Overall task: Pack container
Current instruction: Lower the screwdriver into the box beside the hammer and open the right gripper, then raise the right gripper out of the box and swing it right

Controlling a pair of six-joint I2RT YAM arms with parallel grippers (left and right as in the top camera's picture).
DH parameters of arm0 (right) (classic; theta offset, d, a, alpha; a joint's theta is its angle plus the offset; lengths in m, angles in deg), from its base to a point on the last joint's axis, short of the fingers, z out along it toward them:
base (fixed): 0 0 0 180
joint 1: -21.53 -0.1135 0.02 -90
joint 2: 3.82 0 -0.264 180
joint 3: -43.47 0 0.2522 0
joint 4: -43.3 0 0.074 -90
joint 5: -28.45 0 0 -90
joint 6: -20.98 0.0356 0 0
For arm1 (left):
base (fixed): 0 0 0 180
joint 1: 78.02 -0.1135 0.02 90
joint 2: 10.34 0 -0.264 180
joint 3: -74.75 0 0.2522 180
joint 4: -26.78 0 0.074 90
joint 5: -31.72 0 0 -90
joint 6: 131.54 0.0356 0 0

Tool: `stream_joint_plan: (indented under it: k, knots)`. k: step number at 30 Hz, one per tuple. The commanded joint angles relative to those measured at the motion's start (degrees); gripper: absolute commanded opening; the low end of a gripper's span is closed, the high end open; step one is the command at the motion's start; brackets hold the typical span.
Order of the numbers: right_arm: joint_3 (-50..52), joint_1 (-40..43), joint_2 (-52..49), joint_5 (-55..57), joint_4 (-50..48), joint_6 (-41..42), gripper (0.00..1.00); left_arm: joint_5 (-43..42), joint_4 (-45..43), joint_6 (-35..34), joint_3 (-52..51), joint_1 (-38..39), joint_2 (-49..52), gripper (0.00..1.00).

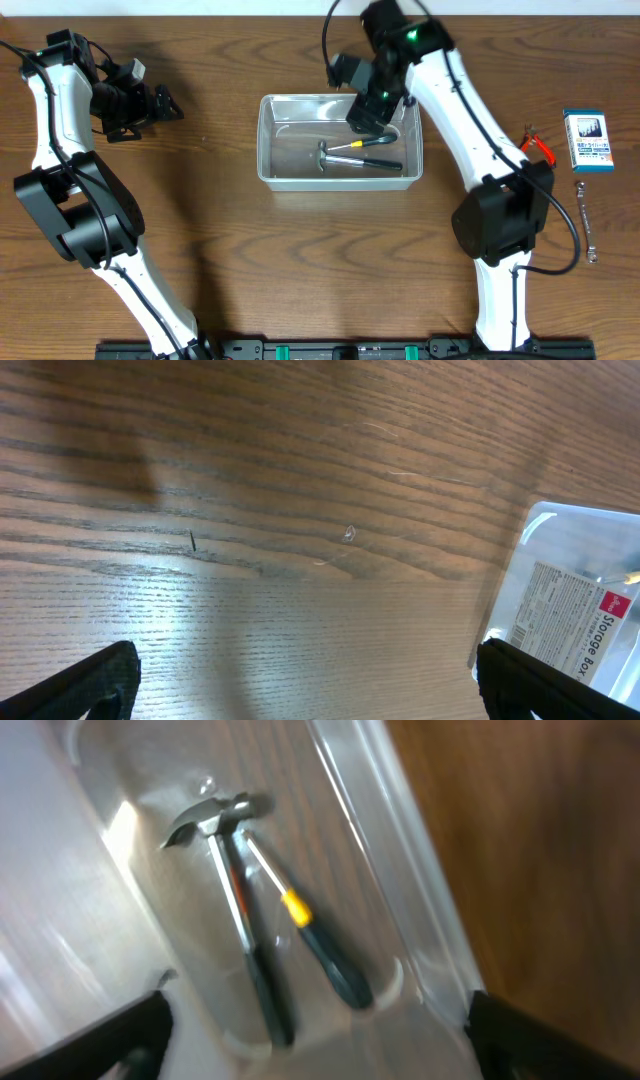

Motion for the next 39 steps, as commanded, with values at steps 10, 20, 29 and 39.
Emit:
stream_joint_plan:
  k: [10,20,29,39]
  knots:
    - [-22.5,5.0,0.5,16.9,16.1,24.7,0.99,0.3,0.2,0.0,1.2,-0.1,-1.7,0.98]
    - [-30.3,13.4,8.9,26.6,20.6,49.0,0.99,0.3,0.1,0.1,1.2,-0.1,-1.7,0.98]
    - [-27.8,20.5,22.2,26.6,20.6,55.3,0.99,0.3,0.2,0.1,1.2,-0.1,-1.7,0.98]
    - [-8.5,28.3,26.8,33.8,18.0,64.9,0.99,0.3,0.1,0.1,1.2,-0.1,-1.7,0.98]
